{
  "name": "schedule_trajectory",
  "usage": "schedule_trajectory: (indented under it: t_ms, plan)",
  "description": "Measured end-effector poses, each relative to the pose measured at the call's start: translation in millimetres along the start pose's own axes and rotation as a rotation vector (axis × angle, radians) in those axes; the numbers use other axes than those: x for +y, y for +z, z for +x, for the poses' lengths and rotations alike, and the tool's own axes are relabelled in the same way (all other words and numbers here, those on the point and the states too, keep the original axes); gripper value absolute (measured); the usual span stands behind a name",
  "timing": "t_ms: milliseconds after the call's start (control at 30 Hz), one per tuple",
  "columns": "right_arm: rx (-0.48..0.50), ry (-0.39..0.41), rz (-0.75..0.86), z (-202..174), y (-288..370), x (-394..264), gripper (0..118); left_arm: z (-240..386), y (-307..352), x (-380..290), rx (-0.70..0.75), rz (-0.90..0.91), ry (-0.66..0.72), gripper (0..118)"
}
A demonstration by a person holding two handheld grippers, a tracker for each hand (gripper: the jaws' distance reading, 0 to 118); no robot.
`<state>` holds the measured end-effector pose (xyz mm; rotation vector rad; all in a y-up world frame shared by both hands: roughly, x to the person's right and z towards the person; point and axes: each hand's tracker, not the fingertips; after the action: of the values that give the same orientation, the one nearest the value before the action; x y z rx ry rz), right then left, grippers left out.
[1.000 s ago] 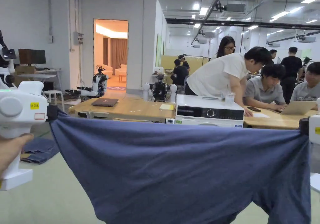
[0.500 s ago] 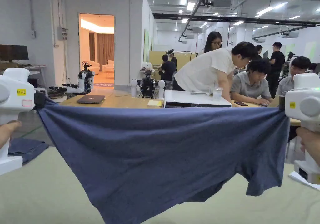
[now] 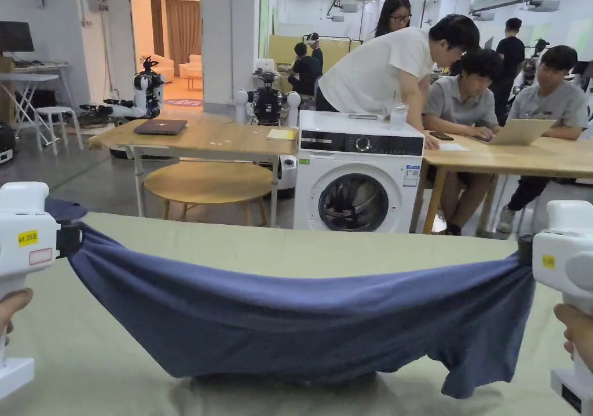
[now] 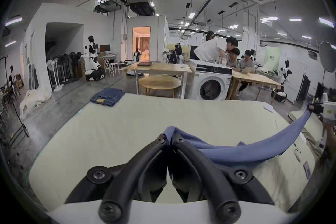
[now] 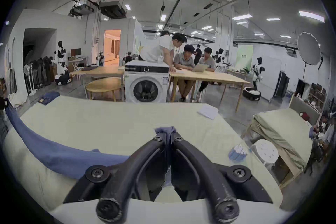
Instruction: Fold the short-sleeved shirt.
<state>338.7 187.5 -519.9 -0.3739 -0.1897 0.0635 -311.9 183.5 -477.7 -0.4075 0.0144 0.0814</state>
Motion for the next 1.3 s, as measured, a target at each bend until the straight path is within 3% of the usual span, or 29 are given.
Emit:
schedule_trajectory:
  t_ms: [533,933,1000,1100,1300]
  plan:
    - [0.021,0.082,-0.144,3,108,-156,2,-7,91,-170,0.007,-0.151,0.046,0]
    - [-0.011,0.088,-0.284,10,98,-228,5,-6,80,-232,0.078,-0.328,0.009,0]
    - [-0.004,0.079,-0.284,7,101,-230,11,-2,81,-230,0.094,-0.337,-0.012,12]
    - [-0.009,0.073,-0.24,1,105,-224,59,9,85,-216,0.146,-0.289,-0.058,36]
    - [0.047,0.061,-0.088,-39,120,-200,61,42,99,-190,0.089,-0.122,-0.039,39]
